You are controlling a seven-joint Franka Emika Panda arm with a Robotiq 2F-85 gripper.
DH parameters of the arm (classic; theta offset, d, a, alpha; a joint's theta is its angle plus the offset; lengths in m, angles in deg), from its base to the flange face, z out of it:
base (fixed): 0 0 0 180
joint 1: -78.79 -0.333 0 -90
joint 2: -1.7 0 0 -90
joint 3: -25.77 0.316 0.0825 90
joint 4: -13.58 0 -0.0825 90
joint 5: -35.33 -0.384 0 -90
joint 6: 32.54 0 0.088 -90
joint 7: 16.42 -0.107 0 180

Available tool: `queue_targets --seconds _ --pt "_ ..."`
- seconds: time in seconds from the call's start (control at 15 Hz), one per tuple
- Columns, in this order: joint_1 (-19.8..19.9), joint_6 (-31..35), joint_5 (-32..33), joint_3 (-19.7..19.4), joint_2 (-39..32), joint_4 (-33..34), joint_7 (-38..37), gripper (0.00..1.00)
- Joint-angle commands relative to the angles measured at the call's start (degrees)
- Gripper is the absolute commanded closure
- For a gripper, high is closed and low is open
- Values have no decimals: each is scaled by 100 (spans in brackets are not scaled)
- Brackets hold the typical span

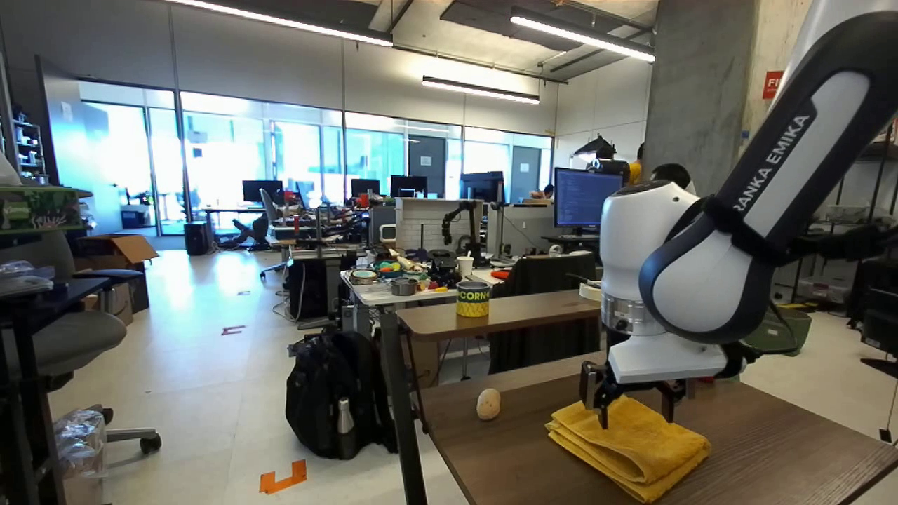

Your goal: Wipe the table with the yellow towel

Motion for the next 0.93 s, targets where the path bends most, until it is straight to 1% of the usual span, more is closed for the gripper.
queue_targets --seconds 0.0,0.07,0.13,0.2,0.33,0.47,0.53,0.6,0.67,0.87 --pt "-73 212 -74 -50 -850 986 -203 0" --pt "21 184 -160 66 -1051 1217 -129 0" --pt "201 141 -317 277 -1171 1373 4 0" --pt "-31 105 -182 25 -776 874 -55 0" --pt "19 97 -262 94 -1017 1161 -41 0" --pt "46 97 -296 112 -1056 1239 -38 0" --pt "41 82 -296 71 -1016 1146 -63 0" --pt "1 -18 -272 50 -983 1096 -54 0" --pt "-58 18 -214 66 -957 1073 1 0" --pt "-314 20 -80 270 -822 1039 322 0"
